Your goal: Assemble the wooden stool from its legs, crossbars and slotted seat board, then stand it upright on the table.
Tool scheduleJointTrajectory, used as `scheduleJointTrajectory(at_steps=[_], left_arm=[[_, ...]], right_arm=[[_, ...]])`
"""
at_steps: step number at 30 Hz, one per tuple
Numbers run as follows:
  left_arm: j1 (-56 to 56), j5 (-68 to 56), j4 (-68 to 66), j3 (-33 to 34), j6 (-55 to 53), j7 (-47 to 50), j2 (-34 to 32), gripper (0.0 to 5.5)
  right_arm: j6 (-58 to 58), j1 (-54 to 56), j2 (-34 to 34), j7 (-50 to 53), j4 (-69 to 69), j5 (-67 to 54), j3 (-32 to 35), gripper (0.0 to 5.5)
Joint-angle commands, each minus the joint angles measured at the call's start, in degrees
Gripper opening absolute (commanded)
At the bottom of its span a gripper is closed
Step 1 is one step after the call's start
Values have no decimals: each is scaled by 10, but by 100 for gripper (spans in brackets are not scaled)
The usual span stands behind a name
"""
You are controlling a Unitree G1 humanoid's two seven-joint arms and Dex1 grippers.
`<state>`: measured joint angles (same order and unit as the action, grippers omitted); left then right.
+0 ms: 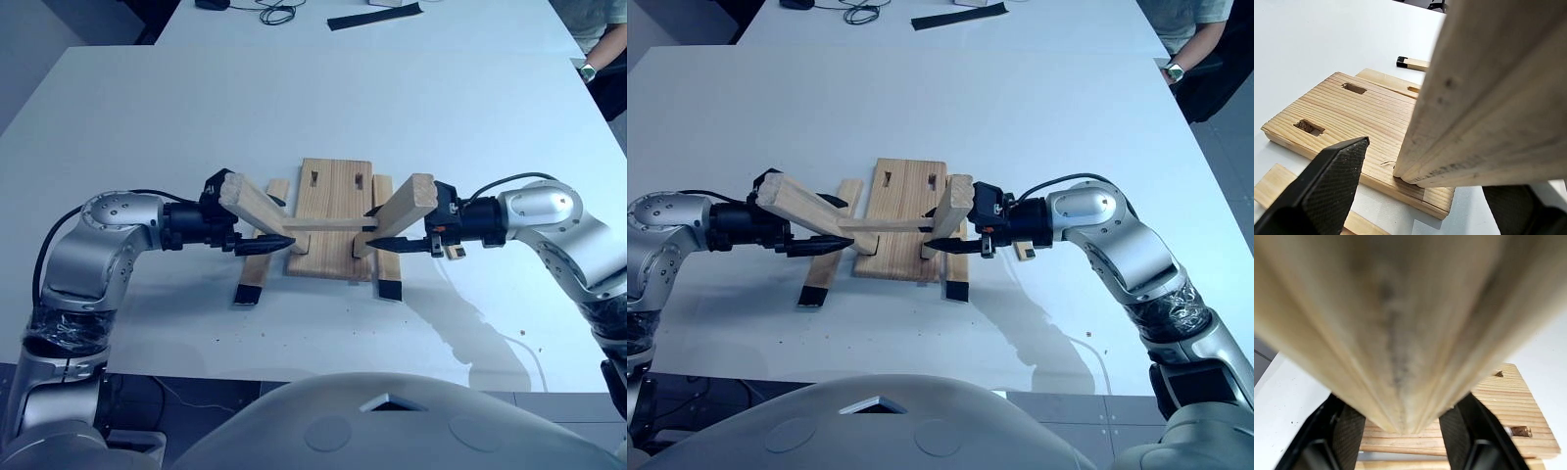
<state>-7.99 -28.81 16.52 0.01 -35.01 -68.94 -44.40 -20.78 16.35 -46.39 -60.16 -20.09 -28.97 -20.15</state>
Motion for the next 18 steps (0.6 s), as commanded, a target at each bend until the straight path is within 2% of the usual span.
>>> scheduleJointTrajectory(at_steps=[1, 7, 8, 16, 18], left_arm=[[-86, 14, 69, -78, 19, 43, 69, 382], [-78, 14, 74, -73, 19, 47, 69, 382], [-77, 15, 74, -73, 20, 48, 70, 382], [-65, 16, 83, -78, 21, 56, 68, 382], [-63, 16, 84, -80, 22, 57, 66, 382]], right_arm=[[-124, -42, 42, -16, -45, 101, -233, 204], [-127, -41, 82, 49, -63, 50, -172, 204], [-129, -37, 88, 58, -64, 42, -163, 233], [-165, -20, 123, 103, -66, 42, -126, 354], [-171, -20, 124, 106, -71, 46, -115, 354]])
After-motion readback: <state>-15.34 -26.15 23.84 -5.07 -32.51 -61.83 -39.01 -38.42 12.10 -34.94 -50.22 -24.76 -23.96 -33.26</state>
